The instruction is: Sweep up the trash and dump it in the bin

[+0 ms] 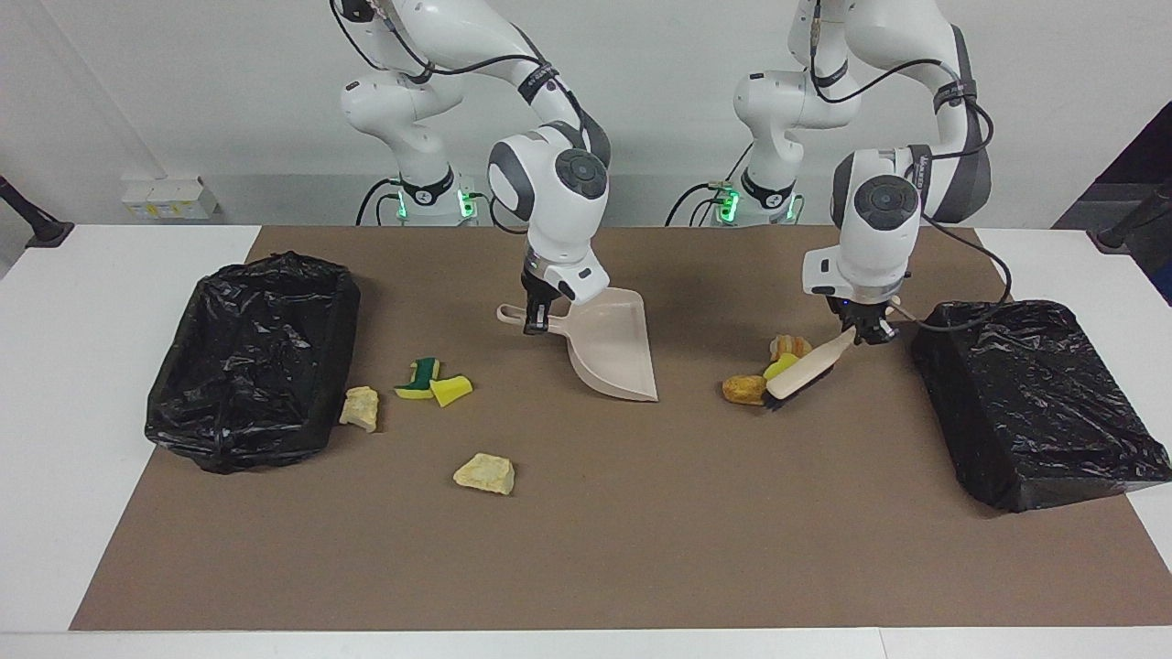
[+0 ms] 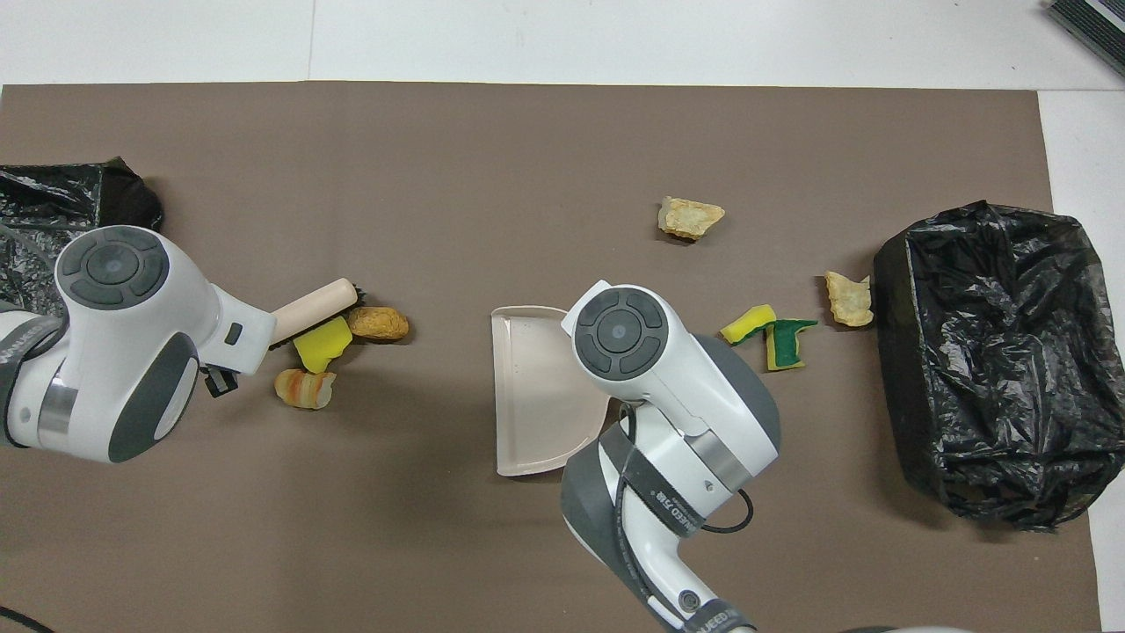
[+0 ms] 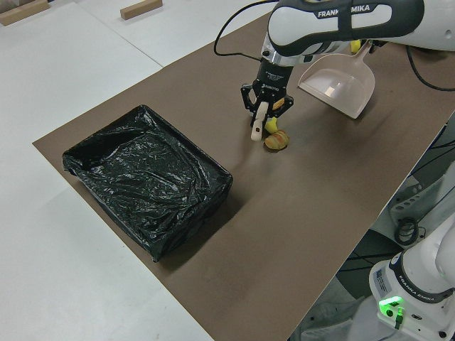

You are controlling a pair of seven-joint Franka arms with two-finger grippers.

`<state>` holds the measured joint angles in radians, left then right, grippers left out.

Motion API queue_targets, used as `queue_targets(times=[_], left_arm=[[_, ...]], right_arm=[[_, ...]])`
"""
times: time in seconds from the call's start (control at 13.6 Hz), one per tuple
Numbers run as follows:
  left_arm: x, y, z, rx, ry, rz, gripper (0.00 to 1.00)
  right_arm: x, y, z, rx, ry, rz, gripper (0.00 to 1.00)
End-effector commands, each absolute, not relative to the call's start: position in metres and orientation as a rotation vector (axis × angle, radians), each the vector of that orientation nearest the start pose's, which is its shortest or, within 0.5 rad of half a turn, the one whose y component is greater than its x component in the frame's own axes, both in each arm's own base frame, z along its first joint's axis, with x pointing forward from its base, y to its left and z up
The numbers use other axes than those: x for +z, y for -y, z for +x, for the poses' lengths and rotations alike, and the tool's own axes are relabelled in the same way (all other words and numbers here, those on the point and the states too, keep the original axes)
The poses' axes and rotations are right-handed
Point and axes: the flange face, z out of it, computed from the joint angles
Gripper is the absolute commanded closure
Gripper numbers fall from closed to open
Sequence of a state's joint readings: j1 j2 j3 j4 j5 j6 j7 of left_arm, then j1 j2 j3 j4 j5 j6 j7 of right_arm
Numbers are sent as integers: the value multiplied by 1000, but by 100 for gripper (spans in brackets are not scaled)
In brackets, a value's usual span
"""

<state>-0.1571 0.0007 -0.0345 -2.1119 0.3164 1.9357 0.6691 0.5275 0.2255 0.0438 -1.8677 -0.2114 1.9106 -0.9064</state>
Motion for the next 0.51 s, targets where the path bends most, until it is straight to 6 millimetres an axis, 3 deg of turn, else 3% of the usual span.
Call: queue_targets(times=[0.0, 0.07, 0.44], left_arm=[[430, 72, 488, 389, -1114, -2622, 100], [433, 70, 483, 386, -1017, -2651, 100], [404, 60, 433, 368, -293, -2832, 100]], right_arm=[[380, -305, 506, 355, 2312, -2340, 100], [380, -305, 506, 355, 2312, -2340, 100], [381, -305, 506, 358, 2313, -2340, 100]])
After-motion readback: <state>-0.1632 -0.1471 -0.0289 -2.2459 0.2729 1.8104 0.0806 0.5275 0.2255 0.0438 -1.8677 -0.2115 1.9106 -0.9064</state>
